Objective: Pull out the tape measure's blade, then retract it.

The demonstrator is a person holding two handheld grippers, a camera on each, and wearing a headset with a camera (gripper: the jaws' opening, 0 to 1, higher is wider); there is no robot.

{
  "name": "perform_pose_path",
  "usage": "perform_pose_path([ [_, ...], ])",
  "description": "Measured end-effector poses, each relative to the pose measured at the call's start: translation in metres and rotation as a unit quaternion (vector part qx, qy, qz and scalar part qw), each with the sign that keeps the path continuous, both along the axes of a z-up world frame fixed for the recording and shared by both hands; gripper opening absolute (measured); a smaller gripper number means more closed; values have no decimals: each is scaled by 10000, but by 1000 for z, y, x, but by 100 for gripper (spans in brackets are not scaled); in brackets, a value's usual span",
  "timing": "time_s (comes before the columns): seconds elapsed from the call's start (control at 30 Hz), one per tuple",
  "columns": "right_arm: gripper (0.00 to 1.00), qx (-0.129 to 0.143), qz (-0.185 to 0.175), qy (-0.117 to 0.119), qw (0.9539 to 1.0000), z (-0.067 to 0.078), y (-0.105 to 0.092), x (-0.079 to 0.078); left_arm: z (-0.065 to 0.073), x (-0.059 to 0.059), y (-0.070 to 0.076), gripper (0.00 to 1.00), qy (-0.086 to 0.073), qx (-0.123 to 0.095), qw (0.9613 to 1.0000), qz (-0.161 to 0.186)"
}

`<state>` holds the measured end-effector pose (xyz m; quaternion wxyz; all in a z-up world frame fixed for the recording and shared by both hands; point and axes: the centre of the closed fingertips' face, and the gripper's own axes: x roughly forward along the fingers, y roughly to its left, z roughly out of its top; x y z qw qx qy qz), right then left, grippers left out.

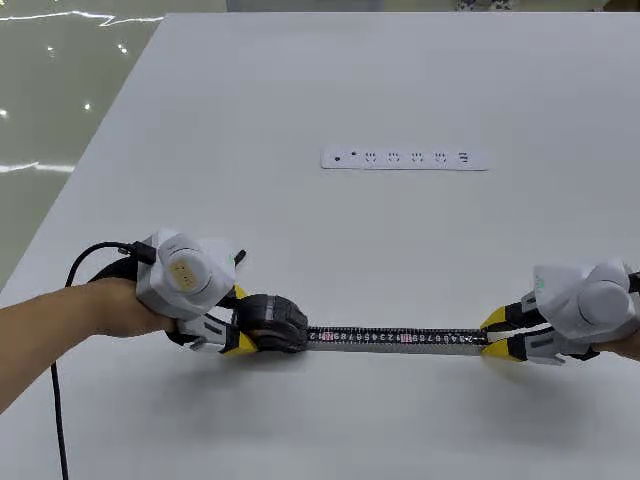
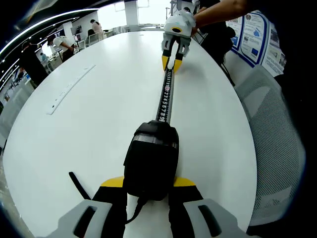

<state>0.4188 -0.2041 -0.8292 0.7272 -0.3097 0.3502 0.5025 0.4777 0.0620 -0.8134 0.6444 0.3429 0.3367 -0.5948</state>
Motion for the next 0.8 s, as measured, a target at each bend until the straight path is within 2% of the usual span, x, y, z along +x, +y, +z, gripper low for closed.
perform_pose_path([
  [0.6,13,-34,-48,7,10000,-2,-5,0,0,-1,0,29,-3,2,10000,19],
  [0.8,13,-124,-21,-38,9999,-2,-5,1,-1,0,-2,29,-4,29,10000,14],
])
